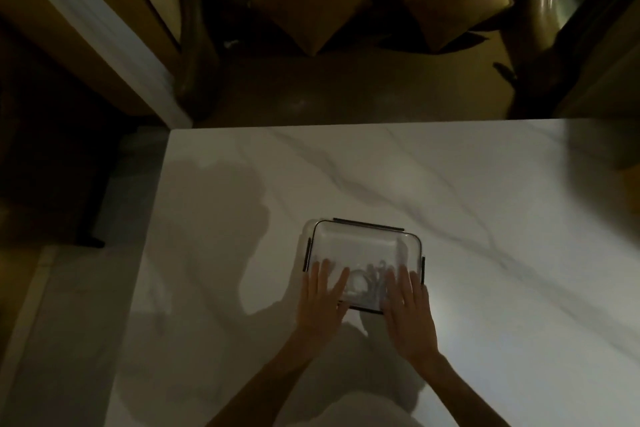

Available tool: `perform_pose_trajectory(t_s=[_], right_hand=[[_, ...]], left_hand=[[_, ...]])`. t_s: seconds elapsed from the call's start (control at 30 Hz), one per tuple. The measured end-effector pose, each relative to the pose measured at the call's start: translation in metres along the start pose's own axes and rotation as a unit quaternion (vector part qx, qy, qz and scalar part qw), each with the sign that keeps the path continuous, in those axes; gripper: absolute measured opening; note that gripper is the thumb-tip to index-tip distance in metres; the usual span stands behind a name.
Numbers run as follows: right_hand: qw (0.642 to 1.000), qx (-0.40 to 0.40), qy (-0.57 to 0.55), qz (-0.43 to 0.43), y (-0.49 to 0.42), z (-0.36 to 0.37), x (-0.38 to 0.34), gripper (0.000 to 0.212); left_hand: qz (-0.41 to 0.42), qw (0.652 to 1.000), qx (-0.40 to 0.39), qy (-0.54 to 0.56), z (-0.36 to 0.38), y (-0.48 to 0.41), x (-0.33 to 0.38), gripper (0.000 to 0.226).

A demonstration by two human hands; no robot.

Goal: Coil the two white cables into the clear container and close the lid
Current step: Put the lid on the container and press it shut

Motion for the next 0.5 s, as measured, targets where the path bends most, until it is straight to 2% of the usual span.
perform_pose_trajectory(t_s=[0.13,0.33,0.4,0.5], right_hand=[[0.998,-0.047,0.039,-0.022,-0.067,-0.010,0.012,0.066],[0.996,-0.082,0.018,-0.020,-0.179,-0.052,0.007,0.079],[0.993,-0.117,-0.002,0.000,-0.199,-0.058,0.002,0.077],[0.991,-0.130,-0.012,0.023,-0.207,-0.065,0.001,0.069]], left_hand=[[0.005,1.000,0.012,0.007,-0.013,-0.039,-0.001,0.055],[-0.036,0.999,-0.015,-0.003,-0.058,-0.140,-0.012,0.060],[-0.040,0.996,-0.071,-0.023,-0.077,-0.160,-0.010,0.064],[-0.062,0.989,-0.136,0.010,-0.098,-0.172,-0.013,0.064]])
Point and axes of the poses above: each hand's wrist, its own y-axis away from the middle knuckle, its own z-axis out of the palm, x = y × z, the point moved 4 cm from there along -y, towards the middle knuckle, and after that the axes turned 6 degrees about -z, right-handed, at the moved point
